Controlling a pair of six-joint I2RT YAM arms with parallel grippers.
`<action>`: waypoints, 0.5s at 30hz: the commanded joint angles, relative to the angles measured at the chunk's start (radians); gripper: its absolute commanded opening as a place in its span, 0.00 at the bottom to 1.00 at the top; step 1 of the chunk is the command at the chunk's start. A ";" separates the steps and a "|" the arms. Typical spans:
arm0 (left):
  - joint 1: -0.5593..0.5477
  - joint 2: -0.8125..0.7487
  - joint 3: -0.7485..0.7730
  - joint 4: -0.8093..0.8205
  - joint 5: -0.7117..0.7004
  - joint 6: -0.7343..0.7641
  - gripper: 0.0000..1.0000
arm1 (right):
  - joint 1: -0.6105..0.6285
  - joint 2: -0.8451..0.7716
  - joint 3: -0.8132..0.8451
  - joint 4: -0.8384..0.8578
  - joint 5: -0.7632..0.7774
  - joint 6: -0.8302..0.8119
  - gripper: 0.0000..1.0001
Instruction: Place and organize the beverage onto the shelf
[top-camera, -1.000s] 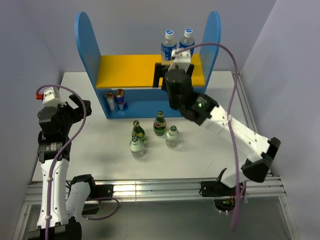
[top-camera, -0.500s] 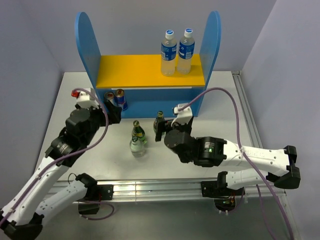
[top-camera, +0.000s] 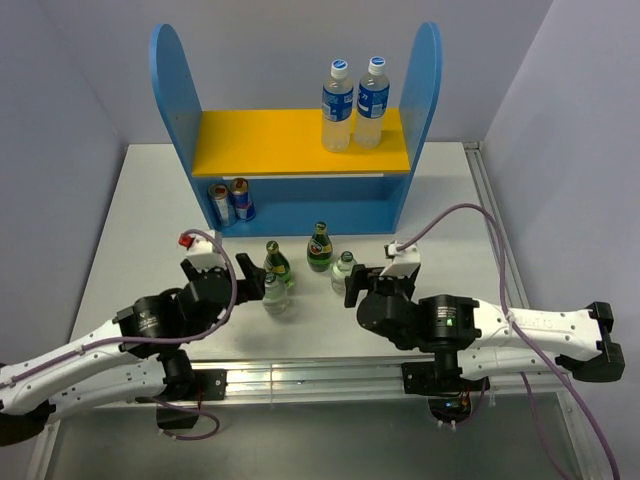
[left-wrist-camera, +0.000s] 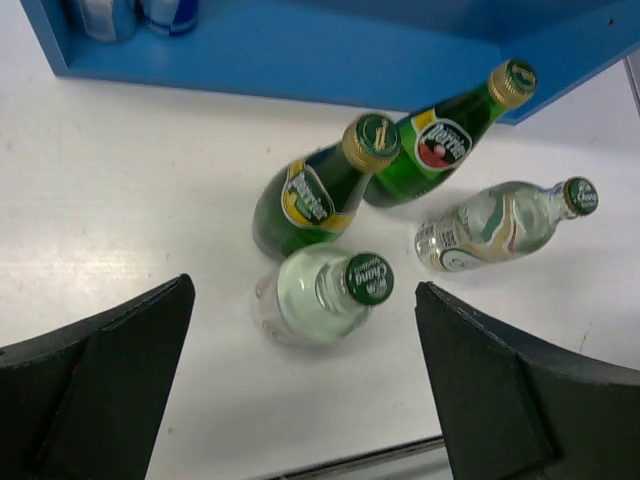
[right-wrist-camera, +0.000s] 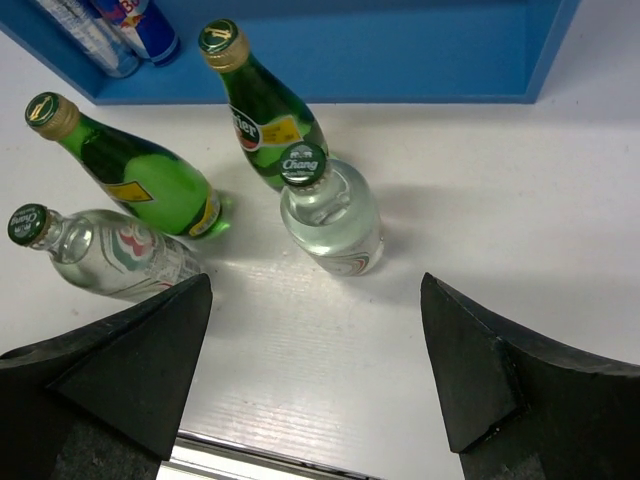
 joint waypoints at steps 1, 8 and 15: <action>-0.080 -0.025 -0.024 -0.043 -0.117 -0.148 0.99 | 0.010 -0.049 -0.038 -0.048 0.041 0.097 0.92; -0.193 0.018 -0.131 -0.002 -0.170 -0.277 0.99 | 0.014 -0.093 -0.122 -0.014 0.001 0.113 0.93; -0.335 0.146 -0.215 0.096 -0.275 -0.372 0.99 | 0.020 -0.069 -0.190 0.038 -0.022 0.137 0.93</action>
